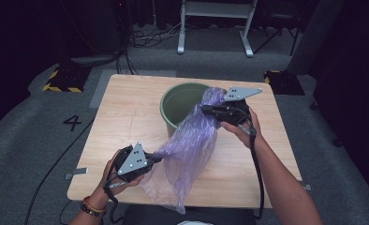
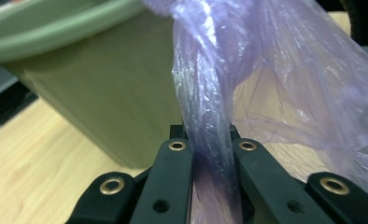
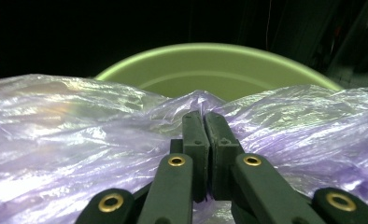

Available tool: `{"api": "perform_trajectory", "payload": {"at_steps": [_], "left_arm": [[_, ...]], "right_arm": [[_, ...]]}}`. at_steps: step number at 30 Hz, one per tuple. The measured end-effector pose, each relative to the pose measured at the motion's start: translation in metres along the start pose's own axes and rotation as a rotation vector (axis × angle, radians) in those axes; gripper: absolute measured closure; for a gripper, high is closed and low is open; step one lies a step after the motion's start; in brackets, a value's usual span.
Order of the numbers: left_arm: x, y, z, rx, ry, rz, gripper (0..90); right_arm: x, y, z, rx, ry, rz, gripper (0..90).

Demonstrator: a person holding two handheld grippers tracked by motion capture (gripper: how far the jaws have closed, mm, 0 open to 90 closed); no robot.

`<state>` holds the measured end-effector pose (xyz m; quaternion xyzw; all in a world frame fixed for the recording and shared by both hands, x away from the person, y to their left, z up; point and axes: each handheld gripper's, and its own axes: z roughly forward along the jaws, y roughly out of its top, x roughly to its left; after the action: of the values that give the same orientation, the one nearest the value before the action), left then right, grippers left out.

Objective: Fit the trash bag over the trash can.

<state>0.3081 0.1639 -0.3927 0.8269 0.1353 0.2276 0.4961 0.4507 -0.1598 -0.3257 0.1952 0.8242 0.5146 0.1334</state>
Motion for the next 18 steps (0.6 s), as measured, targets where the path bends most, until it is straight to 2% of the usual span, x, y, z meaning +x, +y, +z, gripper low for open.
{"api": "perform_trajectory", "payload": {"at_steps": [2, 4, 6, 8, 10, 11, 14, 16, 18], "left_arm": [[0.0, 0.006, -0.003, -0.029, 0.003, 0.014, 89.4], [0.0, 0.012, -0.005, -0.051, 0.004, 0.031, 89.4], [0.001, 0.016, -0.002, -0.065, -0.003, 0.011, 89.4], [0.002, 0.019, 0.004, -0.051, 0.006, 0.021, 89.4], [0.003, 0.022, 0.009, -0.042, 0.017, 0.024, 89.4], [0.004, 0.023, 0.01, -0.046, 0.016, 0.02, 89.4], [0.009, 0.024, 0.012, -0.059, 0.033, -0.004, 89.4], [0.013, 0.023, 0.013, -0.054, 0.046, -0.024, 89.4], [0.016, 0.022, 0.014, -0.053, 0.054, -0.032, 89.4]], "right_arm": [[-0.004, 0.003, 0.006, 0.047, 0.02, 0.023, 88.4], [-0.005, 0.008, 0.011, 0.086, 0.009, 0.01, 87.0], [-0.004, 0.012, 0.016, 0.111, 0.012, -0.001, 85.2], [-0.004, 0.015, 0.023, 0.135, 0.007, -0.007, 81.5], [-0.004, 0.017, 0.029, 0.162, -0.011, -0.01, 75.0], [-0.005, 0.017, 0.032, 0.173, -0.021, -0.005, 66.5], [-0.007, 0.017, 0.031, 0.177, -0.062, -0.002, 51.6], [-0.008, 0.017, 0.026, 0.162, -0.094, -0.003, 44.7], [-0.008, 0.018, 0.017, 0.126, -0.098, -0.044, 39.7]]}}
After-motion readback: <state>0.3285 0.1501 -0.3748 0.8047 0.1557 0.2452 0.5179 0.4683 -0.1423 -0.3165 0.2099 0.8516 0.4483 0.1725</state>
